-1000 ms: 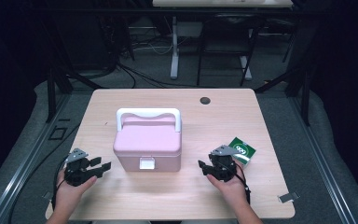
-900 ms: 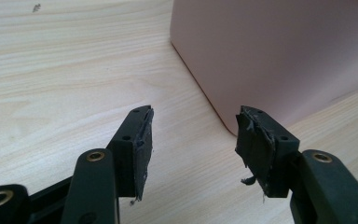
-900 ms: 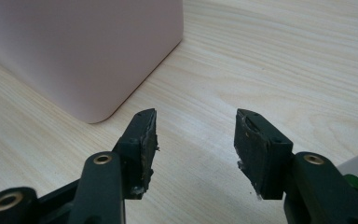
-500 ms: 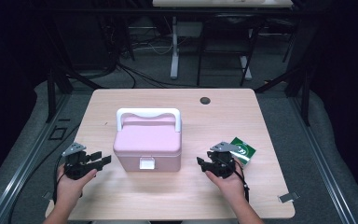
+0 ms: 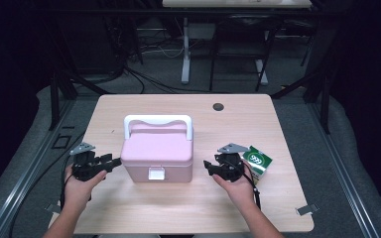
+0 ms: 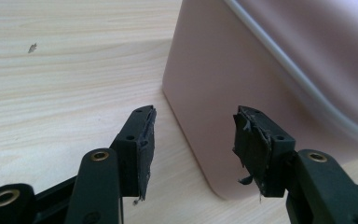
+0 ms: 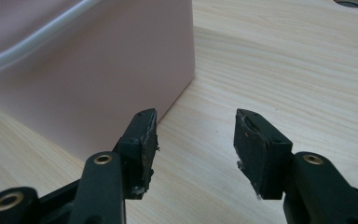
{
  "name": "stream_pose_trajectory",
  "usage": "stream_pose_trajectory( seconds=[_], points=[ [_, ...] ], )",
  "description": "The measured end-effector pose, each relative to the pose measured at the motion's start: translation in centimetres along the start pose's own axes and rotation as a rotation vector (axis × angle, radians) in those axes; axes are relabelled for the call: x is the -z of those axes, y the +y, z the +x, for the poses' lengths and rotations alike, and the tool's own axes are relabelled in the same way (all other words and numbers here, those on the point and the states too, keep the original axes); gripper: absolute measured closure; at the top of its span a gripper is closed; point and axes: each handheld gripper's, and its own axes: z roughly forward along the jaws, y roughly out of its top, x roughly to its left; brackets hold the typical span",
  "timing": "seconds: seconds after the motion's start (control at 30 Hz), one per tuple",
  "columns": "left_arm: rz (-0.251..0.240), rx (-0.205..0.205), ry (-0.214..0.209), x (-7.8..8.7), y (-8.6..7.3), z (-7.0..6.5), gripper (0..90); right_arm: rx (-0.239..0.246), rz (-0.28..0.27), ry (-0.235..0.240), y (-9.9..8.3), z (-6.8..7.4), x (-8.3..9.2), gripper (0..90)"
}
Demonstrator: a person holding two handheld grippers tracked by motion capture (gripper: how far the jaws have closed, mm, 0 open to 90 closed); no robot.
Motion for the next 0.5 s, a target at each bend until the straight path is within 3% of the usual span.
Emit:
stream_pose_trajectory(
  seconds=[0.5],
  points=[
    [-0.028, -0.008, -0.002, -0.6, 0.6, -0.8, 57.5, -0.03, -0.046, 0.046, 1.6, 1.2, -1.2, 51.3]
  ],
)
